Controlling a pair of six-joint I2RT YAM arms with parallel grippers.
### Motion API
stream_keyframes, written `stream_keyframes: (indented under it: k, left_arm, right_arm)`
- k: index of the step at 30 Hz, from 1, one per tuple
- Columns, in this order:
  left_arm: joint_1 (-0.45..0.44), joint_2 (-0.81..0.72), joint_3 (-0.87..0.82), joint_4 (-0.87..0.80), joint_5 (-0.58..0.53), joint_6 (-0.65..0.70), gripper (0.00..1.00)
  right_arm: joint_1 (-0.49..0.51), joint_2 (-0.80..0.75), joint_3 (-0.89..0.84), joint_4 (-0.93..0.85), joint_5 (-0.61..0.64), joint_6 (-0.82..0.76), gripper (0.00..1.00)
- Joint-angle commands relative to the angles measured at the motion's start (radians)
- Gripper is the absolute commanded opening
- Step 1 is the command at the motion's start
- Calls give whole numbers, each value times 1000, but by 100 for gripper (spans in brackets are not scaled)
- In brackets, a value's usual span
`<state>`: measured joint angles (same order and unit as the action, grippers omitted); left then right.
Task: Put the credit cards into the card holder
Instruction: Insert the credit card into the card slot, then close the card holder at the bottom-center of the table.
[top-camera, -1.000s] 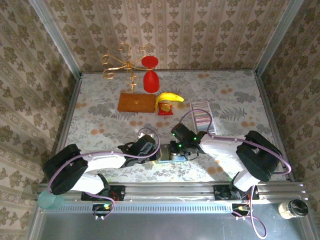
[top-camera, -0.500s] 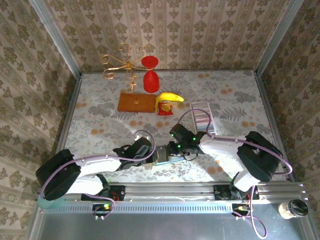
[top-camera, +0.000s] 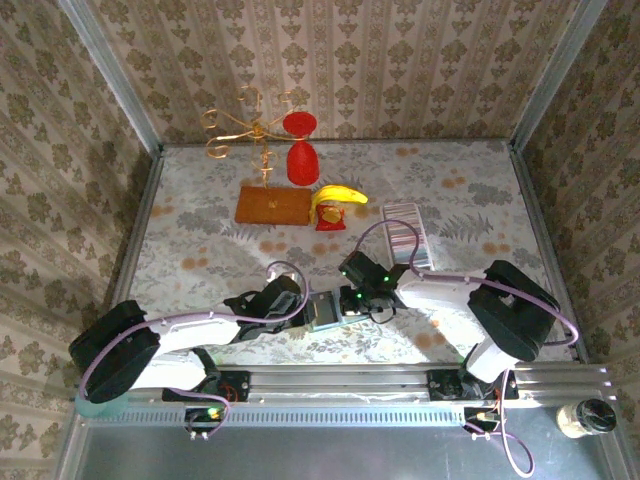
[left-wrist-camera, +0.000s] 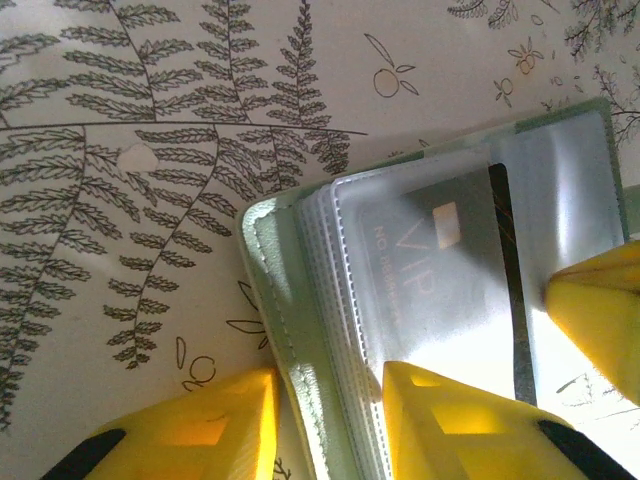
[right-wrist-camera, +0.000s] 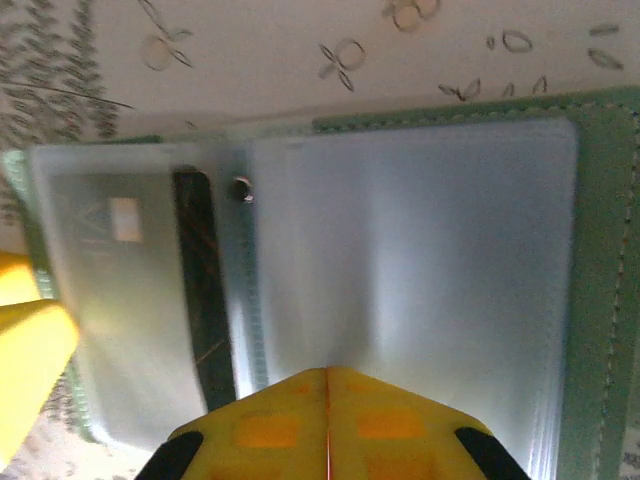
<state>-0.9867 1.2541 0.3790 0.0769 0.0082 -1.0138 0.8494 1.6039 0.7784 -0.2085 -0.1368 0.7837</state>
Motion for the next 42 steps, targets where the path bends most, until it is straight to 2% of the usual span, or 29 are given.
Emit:
stream_keyframes:
  k: [1, 6, 11, 16, 20, 21, 24, 28, 31, 38, 42]
  left_arm:
    - [3, 8, -20, 11, 48, -28, 34]
    - [3, 0, -25, 65, 67, -51, 34]
    - [5, -35, -9, 53, 63, -46, 30]
    - [5, -100, 3, -40, 31, -37, 18]
    - [5, -152, 17, -163, -2, -28, 10]
    - [6, -165, 22, -202, -12, -23, 8]
    - [6, -199, 55, -326, -41, -3, 2]
    - [7, -245, 77, -411, -57, 14, 1]
    - [8, -276, 105, -477, -67, 23, 0]
    - [8, -303, 134, -563, -91, 33, 0]
    - [6, -303, 144, -577, -89, 38, 0]
  right_arm:
    - [12, 33, -29, -18, 29, -6, 4]
    - [14, 23, -65, 12, 31, 11, 4]
    - [15, 0, -89, 43, 34, 29, 3]
    - [22, -45, -80, 53, 43, 33, 5]
    - [29, -124, -64, 37, 88, 38, 14]
    - [31, -152, -64, 27, 114, 40, 19]
    - [34, -205, -80, -5, 187, 45, 24]
    - [33, -250, -78, -68, 241, 33, 32]
    - [34, -226, -67, -73, 215, 29, 41]
    - [42, -144, -34, -6, 135, 26, 54]
    - [48, -106, -3, 18, 109, 17, 56]
